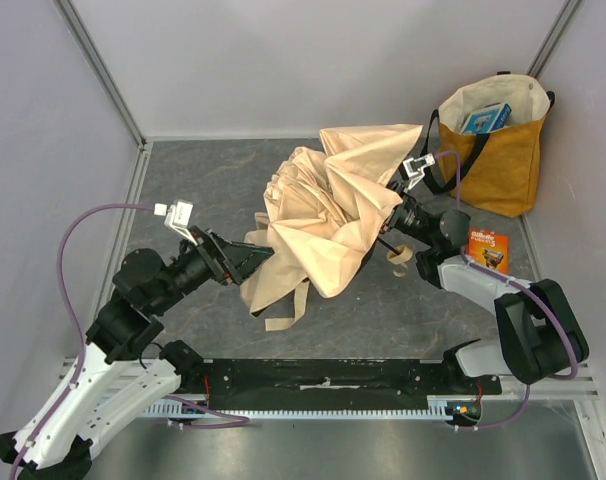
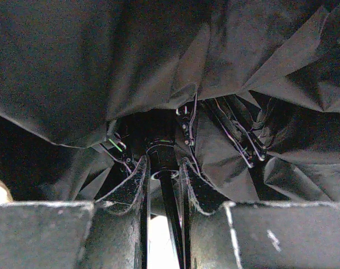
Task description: Put away the umbrella
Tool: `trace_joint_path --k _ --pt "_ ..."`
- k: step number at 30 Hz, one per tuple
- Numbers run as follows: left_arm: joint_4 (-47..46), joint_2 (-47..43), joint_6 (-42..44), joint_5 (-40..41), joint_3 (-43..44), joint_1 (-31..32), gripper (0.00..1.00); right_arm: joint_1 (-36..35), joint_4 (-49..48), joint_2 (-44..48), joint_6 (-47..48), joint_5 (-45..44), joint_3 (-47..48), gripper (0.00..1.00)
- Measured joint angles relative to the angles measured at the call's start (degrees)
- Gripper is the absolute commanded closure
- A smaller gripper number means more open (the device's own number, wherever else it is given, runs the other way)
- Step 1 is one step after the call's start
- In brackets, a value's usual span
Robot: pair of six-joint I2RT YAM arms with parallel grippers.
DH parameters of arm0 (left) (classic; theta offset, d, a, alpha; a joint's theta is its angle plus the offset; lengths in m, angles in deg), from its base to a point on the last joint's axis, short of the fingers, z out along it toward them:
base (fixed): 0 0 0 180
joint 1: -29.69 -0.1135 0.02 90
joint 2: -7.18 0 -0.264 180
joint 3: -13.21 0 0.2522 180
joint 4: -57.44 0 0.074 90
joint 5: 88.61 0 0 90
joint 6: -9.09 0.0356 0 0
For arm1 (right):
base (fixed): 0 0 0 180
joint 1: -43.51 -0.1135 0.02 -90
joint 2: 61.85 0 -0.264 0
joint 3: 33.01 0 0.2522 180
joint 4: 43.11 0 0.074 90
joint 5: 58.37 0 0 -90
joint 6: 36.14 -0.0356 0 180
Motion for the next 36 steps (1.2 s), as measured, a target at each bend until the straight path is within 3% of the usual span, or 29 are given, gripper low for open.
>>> trace_joint_path --k 5,13,20,26,36 --pt "-5.9 0.3 0.4 -1.6 -0.1 0.0 0.01 -0.3 0.6 2.4 1.0 1.6 -0.2 1.0" --pt "-13.0 5.2 0.0 4.9 1.6 0.0 0.01 -0.8 0.3 7.9 1.6 4.2 -1.1 1.0" --pt "-27.4 11.6 -0.6 -2.4 0.8 -0.1 0.01 -0.8 0.5 8.0 1.6 4.1 -1.2 1.0" --pt "-31.9 4.4 -0.6 -1.1 -7.3 -0.1 0.01 -1.2 0.4 8.0 1.5 4.2 -1.2 1.0" --pt "-27.8 -5.7 -0.7 13.9 -9.8 -0.1 0.01 -1.5 0.4 8.0 1.5 4.8 -1.1 1.0"
